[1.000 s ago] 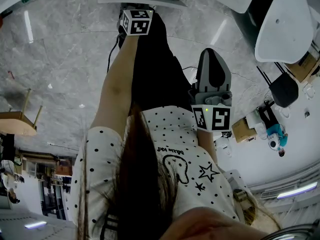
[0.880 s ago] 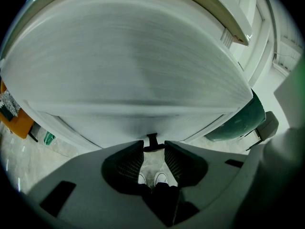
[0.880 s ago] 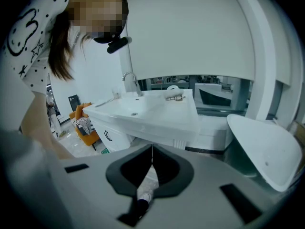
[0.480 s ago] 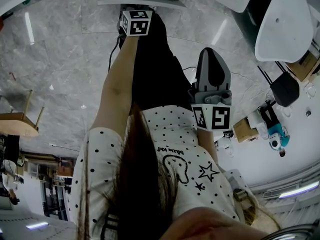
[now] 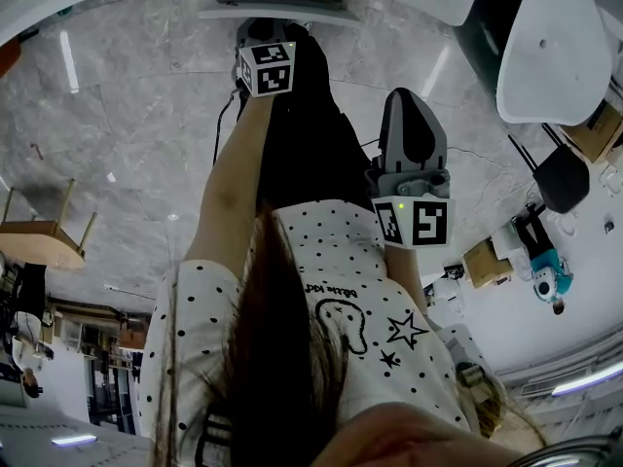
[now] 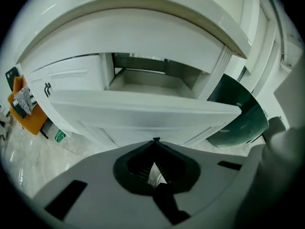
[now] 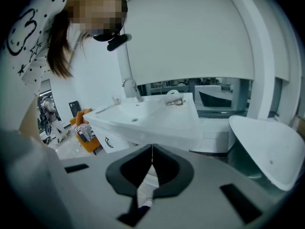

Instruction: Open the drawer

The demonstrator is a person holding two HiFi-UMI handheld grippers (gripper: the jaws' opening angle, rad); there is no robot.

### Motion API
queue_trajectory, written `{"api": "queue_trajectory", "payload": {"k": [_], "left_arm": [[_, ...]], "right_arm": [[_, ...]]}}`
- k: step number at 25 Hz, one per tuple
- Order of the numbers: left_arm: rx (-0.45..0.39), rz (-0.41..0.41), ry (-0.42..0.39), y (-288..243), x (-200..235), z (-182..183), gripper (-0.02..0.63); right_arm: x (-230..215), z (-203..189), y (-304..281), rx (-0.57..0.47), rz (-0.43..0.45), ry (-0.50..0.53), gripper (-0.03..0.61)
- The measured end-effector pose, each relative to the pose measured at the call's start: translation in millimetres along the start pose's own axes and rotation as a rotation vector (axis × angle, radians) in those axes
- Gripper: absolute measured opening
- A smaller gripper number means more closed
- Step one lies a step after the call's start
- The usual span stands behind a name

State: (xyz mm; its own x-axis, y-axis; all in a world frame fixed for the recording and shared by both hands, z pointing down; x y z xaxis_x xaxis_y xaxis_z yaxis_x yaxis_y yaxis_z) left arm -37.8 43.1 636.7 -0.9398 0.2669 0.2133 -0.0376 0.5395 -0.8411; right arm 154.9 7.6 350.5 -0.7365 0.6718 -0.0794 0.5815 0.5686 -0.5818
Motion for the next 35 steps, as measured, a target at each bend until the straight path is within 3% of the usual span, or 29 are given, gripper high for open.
{"api": "queue_trajectory", "payload": {"k": [16, 20, 27, 35], "left_arm": [[-0.091, -0.065, -0.002, 81, -13, 49, 0.003], [-0.122, -0.080, 0.002, 114, -26, 71, 0.003], [-0.262, -0.151, -0.026, 169, -48, 121, 0.003], [-0.428, -0.161, -0.039, 217, -47, 167, 0.003]], "right_arm": [[-5, 23, 2, -0.068, 0.003, 0.027, 0.012], [-4, 36, 14, -0.056, 0.011, 0.080, 0.014], [-6, 51, 27, -0.072, -0.002, 0.137, 0.012], [-3, 69, 29, -0.104, -0.007, 0.216, 0.012]]}}
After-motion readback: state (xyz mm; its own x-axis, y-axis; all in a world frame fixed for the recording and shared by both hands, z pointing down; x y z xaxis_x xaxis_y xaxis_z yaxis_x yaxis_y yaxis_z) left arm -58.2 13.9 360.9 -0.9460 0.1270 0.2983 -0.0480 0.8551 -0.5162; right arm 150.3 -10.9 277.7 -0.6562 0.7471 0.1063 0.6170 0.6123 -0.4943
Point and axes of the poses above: the fingertips, and each gripper's own axes: y backward along the fingers, x to its left, z out of its top, the point moved 9 cm from there along y, backward along the fingers, and after that the axes turned 4 degrees about y, right-handed, at the moved point
